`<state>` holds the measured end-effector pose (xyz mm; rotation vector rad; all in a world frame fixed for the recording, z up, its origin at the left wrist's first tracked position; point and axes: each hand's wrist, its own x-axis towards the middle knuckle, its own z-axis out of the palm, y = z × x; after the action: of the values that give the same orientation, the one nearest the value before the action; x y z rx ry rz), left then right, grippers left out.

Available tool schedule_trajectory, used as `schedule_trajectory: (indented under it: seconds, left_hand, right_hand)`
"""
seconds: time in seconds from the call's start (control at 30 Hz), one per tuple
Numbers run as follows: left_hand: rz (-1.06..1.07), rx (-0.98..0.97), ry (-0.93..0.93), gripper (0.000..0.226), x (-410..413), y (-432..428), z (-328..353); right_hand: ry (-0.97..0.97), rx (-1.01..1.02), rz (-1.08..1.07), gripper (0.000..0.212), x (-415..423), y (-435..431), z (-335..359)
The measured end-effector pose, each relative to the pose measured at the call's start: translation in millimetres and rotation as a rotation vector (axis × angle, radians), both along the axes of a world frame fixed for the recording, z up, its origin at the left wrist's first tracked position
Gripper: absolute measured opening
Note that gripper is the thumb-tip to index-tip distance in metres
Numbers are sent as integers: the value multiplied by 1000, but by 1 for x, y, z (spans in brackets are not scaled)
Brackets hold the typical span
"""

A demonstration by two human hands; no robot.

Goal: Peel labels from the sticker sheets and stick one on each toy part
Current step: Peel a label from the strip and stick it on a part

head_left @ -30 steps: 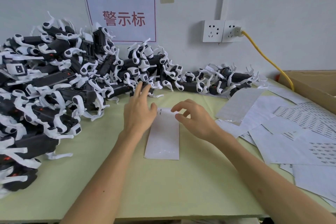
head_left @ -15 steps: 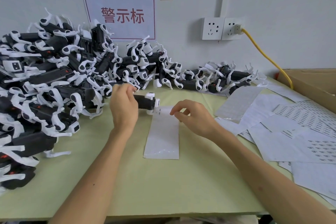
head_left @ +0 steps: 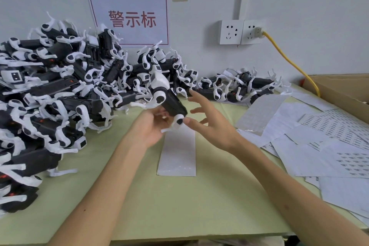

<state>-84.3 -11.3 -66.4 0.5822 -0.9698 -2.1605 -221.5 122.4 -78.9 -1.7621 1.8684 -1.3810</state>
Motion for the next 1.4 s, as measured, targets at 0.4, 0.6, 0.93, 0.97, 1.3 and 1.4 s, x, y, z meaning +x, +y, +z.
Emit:
schedule_trajectory:
  seconds: [0.4, 0.6, 0.93, 0.97, 1.3, 1.4]
  left_hand:
    - [-214, -198, -15, 31, -15, 35, 0]
    - [-53, -394, -146, 47, -19, 31, -7]
    - [-71, -373, -104, 56, -20, 32, -7]
    - [-69, -379, -104, 58, -20, 31, -7]
    - [-148, -544, -127, 58, -21, 36, -7]
    - [-202, -534, -113, 54, -22, 41, -7]
  right_hand:
    - [-366, -140, -81, 37, 1, -3, 10]
    - [-372, -143, -27, 30, 1, -2, 11]
    - [-93, -105, -75, 41, 2, 3, 12]
    - [-46, -102, -77, 43, 3, 3, 11]
    - [-175, -186, -143, 17, 0, 5, 18]
    - [-136, -180, -159, 20, 0, 6, 17]
